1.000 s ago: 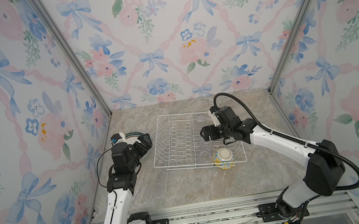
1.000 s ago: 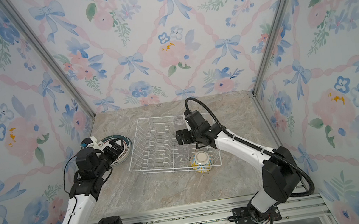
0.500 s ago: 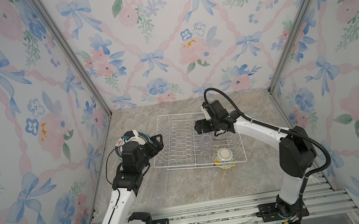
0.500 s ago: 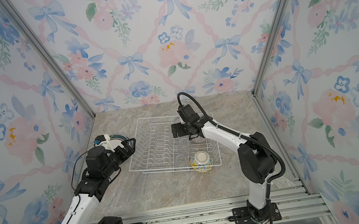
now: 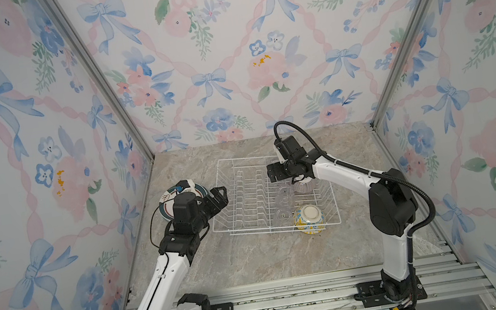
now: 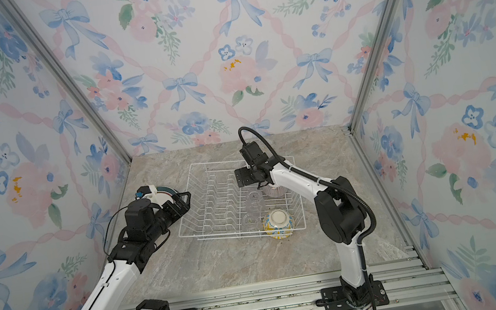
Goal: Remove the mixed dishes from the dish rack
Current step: 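Lower the right gripper onto a clear plastic cup in the rack and close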
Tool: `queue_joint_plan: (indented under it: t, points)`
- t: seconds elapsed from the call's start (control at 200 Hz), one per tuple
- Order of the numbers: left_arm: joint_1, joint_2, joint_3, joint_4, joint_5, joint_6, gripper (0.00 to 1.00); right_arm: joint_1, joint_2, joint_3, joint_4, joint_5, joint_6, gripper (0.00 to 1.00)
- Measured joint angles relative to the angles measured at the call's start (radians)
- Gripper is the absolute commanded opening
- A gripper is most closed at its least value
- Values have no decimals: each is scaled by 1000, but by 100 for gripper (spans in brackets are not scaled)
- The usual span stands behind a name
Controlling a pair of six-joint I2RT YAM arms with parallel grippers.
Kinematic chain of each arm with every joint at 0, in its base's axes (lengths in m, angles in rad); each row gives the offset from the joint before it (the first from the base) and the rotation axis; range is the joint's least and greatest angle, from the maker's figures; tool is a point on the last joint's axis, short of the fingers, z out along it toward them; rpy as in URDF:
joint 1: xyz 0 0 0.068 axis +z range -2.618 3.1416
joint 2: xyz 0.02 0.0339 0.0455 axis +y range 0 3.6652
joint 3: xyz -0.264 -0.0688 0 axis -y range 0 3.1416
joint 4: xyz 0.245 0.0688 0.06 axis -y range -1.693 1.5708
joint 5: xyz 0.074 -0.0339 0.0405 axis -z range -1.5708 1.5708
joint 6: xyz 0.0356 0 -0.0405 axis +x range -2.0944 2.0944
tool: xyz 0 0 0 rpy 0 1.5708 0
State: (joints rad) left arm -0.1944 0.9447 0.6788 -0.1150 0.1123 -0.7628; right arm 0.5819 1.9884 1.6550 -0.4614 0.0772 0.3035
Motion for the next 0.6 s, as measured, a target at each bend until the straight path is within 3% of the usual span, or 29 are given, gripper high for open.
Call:
queue_joint_plan:
  t: [0.105, 0.6]
  points:
    - [0, 0, 0, 0, -1, 2, 98, -9, 25, 24, -8, 6, -8, 88]
    - [0, 23, 0, 0, -4, 11, 98, -33, 175, 284, -183, -6, -35, 81]
